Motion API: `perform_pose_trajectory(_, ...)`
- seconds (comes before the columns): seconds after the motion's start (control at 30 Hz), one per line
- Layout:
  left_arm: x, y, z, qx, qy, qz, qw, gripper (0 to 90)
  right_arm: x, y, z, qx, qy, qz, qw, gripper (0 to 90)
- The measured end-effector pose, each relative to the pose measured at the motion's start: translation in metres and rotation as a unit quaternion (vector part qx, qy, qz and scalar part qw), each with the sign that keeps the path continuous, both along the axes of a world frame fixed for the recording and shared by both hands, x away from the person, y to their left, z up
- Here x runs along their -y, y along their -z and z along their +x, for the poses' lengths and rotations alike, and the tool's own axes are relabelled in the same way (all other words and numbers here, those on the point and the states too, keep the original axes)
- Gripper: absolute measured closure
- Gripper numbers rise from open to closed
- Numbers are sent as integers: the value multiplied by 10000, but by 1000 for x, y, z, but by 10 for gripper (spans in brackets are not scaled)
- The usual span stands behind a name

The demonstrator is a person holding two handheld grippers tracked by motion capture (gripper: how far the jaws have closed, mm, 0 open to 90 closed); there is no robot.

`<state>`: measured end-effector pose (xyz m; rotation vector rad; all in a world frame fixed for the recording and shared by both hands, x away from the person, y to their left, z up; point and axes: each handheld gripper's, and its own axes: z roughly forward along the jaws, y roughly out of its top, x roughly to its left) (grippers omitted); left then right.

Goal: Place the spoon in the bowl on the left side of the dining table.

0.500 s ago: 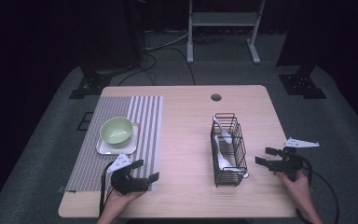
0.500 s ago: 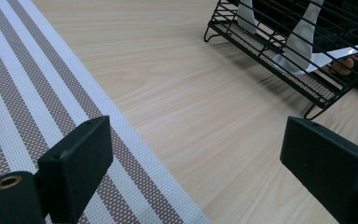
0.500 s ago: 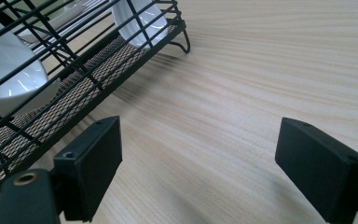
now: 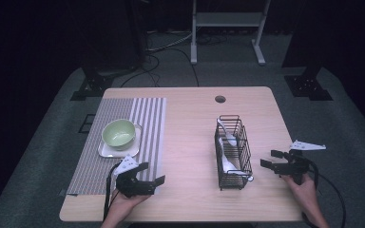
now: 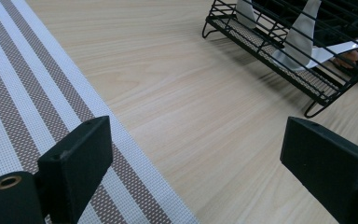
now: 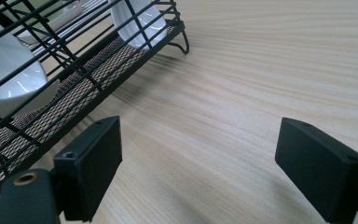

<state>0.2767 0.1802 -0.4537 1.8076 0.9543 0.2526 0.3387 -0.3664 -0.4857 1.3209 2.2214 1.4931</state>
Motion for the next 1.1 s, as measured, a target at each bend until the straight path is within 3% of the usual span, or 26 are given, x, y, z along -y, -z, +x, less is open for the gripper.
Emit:
perform_pose_trajectory(0.4, 8, -7, 2, 24, 63, 25, 10000, 83, 0, 0, 1, -13, 53, 19, 10000, 136)
perform_pose_trajectory(0.57, 11, -8, 4, -62, 79, -66, 9999, 82, 0, 0, 1, -10, 43, 20, 10000, 136)
perform_pose_trajectory(0.67, 14, -10, 5, -164, 120, -230, 9995, 82, 1, 0, 1, -12, 45, 32, 10000, 136)
perform_pose_trajectory(1.1, 47, -20, 8, -70, 470, -194, 9987, 82, 2, 0, 0, 7, 36, 80, 10000, 136)
